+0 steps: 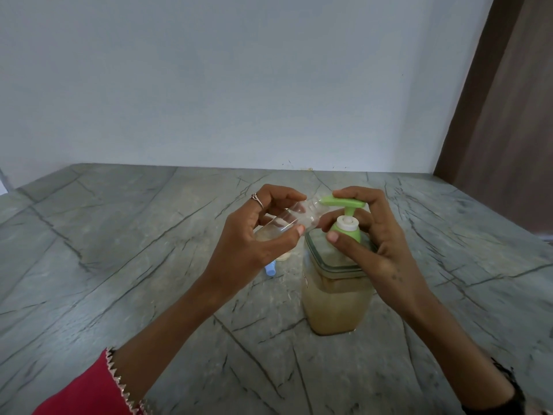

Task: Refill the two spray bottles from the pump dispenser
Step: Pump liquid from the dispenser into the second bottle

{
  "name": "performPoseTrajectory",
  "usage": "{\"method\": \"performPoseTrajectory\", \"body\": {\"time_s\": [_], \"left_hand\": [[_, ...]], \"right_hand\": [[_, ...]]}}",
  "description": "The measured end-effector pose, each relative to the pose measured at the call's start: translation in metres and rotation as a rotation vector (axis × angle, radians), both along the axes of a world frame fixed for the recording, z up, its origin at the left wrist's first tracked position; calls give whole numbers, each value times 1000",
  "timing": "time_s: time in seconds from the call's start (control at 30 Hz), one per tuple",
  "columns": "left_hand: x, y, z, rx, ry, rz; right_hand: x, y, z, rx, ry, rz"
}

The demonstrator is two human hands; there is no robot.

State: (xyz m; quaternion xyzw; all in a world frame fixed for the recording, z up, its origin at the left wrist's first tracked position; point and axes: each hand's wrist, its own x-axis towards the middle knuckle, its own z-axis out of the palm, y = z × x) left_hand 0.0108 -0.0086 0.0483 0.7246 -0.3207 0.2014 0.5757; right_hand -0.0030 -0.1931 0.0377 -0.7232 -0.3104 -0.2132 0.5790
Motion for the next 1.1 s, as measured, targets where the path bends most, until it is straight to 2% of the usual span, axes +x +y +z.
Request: {"method": "performPoseTrajectory", "body": {"time_s": [0.37, 0.7, 1.1], "left_hand": [[1, -1, 0, 1, -5, -3], [0, -1, -2, 5, -6, -13], [-1, 0, -1, 11, -11, -1]], "right_hand": [[3, -1, -4, -88, -85, -104], [1, 0, -4, -54, -32, -92], [0, 0, -2, -131, -114, -114]]}}
